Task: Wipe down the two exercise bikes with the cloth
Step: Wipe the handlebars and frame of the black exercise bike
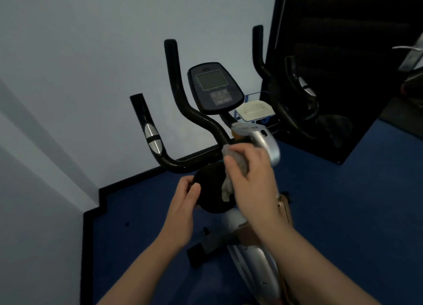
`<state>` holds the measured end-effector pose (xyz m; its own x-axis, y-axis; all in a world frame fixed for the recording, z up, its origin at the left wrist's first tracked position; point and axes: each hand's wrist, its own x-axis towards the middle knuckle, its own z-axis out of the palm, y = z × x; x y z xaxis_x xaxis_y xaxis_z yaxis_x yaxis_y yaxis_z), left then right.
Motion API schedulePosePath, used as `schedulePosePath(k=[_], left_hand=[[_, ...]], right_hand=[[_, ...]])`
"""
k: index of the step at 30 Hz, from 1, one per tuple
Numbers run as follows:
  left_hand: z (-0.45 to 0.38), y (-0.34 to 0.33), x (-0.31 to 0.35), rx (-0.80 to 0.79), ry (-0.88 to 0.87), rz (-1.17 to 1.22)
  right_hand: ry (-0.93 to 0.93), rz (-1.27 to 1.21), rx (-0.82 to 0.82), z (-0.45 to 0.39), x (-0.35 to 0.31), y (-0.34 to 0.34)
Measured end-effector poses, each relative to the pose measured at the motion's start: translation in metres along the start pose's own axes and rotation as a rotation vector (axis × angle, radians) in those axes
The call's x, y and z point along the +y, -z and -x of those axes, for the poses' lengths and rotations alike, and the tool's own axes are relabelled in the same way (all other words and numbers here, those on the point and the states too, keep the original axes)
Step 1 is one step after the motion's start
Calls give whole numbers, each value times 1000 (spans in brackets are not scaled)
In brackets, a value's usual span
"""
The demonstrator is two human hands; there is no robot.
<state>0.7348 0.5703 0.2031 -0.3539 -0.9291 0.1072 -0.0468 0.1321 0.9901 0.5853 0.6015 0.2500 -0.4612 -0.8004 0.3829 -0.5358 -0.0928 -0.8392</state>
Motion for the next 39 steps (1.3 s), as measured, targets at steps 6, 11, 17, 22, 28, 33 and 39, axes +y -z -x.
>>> schedulePosePath(k=[6,11,17,22,28,33,39], left_hand=[[1,3,4,-53,17,11],[1,4,6,-51,43,26],[7,5,-1,-36,78,51],[6,3,-1,-27,76,68],[4,5,-2,-33,82,99],[6,5,-5,-11,83,119],[-6,2,7,44,82,27]], right_hand=[[99,341,-27,40,-3,-28],[43,203,-69,22,-10,-29],[-4,43,-165,47,-7,-25],[-21,49,-135,27,-14,-33],[-63,-136,-205,41,-3,-26],[-53,-129,-192,43,-12,-33],[23,-111,-41,31,-4,9]])
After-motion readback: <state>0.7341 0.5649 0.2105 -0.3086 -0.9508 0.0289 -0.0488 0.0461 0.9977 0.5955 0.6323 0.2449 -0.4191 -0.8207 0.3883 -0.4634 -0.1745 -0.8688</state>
